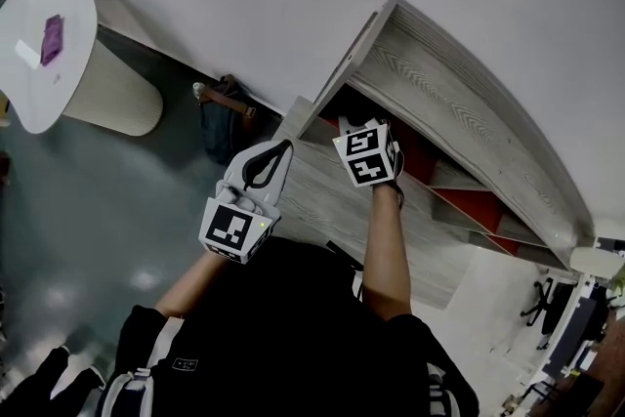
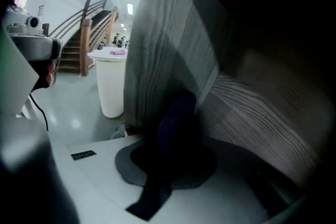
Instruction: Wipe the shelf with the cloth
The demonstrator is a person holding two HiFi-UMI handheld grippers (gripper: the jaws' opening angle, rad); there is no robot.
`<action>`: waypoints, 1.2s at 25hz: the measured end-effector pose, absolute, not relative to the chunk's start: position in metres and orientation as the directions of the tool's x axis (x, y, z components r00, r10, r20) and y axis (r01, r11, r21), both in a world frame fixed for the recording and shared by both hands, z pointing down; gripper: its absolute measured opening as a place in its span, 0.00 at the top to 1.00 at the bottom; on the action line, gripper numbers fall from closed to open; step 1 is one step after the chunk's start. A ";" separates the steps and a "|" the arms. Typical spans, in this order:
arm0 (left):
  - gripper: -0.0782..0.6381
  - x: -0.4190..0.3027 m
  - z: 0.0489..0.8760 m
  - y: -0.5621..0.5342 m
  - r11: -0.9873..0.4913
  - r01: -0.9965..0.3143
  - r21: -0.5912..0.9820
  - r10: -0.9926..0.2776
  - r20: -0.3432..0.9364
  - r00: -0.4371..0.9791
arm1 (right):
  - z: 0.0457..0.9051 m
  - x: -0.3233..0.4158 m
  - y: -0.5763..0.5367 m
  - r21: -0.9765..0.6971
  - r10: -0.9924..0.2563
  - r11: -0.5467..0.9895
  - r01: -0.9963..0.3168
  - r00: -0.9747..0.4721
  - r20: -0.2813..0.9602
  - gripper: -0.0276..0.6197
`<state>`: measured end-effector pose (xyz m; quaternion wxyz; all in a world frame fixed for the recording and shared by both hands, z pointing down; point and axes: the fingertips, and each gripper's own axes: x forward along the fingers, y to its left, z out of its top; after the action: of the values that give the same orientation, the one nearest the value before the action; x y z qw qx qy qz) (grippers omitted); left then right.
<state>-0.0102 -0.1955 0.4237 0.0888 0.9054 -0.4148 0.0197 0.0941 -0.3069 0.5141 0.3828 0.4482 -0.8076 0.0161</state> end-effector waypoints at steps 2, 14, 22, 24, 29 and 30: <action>0.89 -0.010 0.422 -0.194 -0.639 -0.755 0.144 -0.750 0.103 0.654 | 0.516 0.081 -0.295 0.300 -0.688 0.637 -0.710 -0.347 0.638 0.91; 0.89 0.006 0.422 -0.184 -0.686 -0.709 0.162 -0.704 0.100 0.703 | 0.497 0.055 -0.204 0.305 -0.791 0.576 -0.759 -0.422 0.443 0.91; 0.89 0.034 0.404 -0.176 -0.753 -0.630 0.190 -0.634 0.051 0.772 | 0.401 0.115 -0.145 0.045 -0.964 0.249 -0.968 -0.243 0.110 0.91; 0.89 0.041 0.403 -0.175 -0.767 -0.614 0.186 -0.618 0.043 0.785 | 0.391 0.134 -0.134 -0.008 -0.984 0.165 -0.986 -0.165 0.064 0.91; 0.89 0.056 0.422 -0.168 -0.785 -0.582 0.212 -0.580 0.080 0.811 | 0.432 0.157 -0.119 -0.096 -0.983 0.073 -0.993 -0.087 0.162 0.91; 0.89 0.058 0.423 -0.167 -0.788 -0.578 0.211 -0.575 0.083 0.814 | 0.435 0.157 -0.117 -0.101 -0.982 0.068 -0.993 -0.084 0.169 0.91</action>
<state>0.0584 -0.1667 0.4231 0.1139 0.9456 -0.3047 0.0072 0.1568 -0.1168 0.4352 0.0280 0.6760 -0.7302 0.0951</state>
